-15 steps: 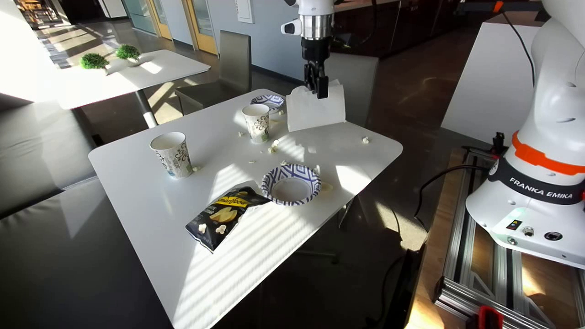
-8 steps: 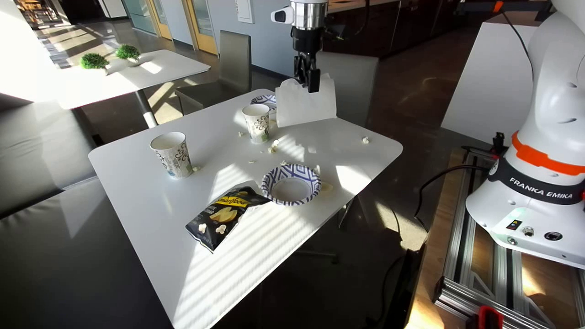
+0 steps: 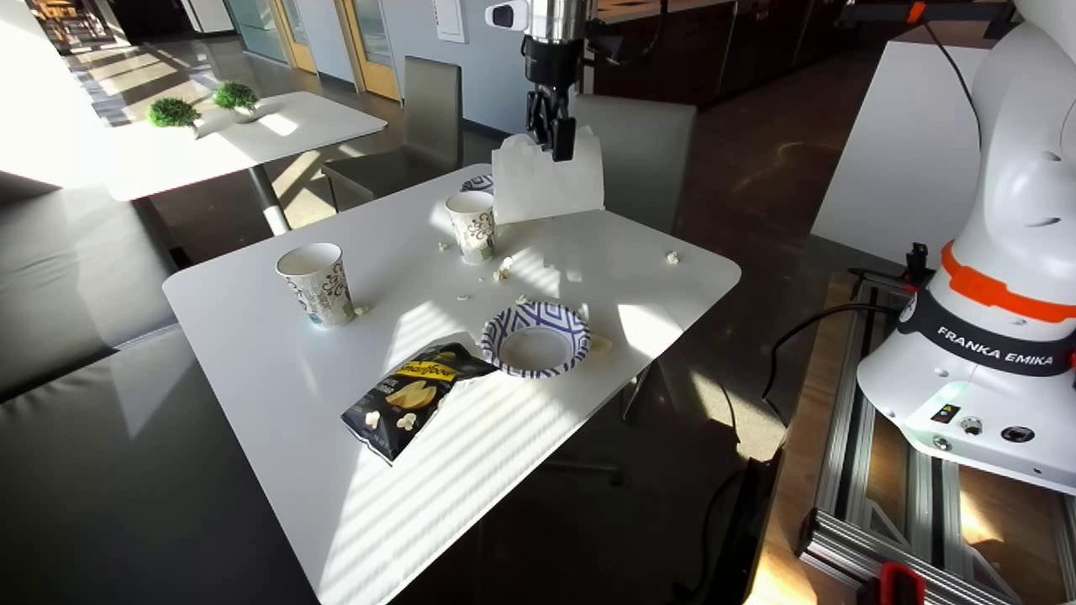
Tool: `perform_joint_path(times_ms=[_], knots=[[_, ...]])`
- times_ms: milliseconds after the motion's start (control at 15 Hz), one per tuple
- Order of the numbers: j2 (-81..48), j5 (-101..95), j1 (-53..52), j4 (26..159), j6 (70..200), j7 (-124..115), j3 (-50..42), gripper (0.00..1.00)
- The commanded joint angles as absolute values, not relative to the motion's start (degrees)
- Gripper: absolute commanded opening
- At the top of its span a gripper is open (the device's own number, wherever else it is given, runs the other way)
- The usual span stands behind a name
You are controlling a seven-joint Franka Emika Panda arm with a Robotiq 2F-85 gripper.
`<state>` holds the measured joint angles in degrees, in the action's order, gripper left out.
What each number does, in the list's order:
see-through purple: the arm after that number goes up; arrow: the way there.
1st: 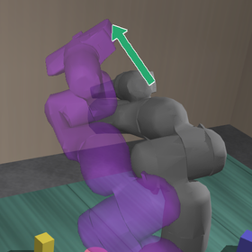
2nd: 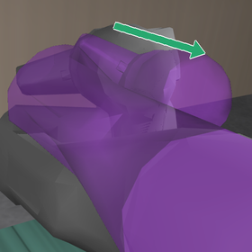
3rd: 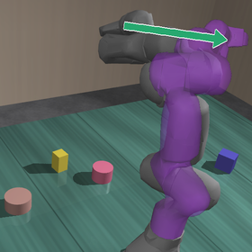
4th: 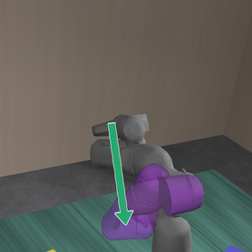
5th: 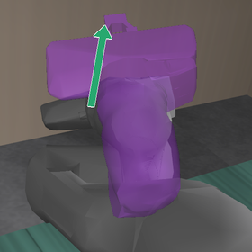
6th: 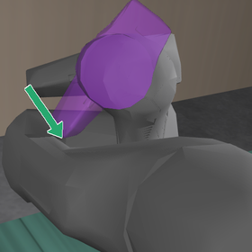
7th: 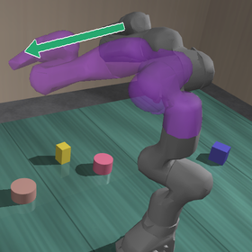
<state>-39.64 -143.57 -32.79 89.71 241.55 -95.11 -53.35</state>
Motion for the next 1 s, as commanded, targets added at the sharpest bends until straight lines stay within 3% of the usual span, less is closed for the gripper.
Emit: perform_joint_path(times_ms=[0,933], knots=[[-40.3,-144.2,-30.4,85.9,242.3,-100.6,-50.4,0.00],[-39.5,-144.2,-26.3,80.9,242.3,-120.6,-45.1,0.00]])
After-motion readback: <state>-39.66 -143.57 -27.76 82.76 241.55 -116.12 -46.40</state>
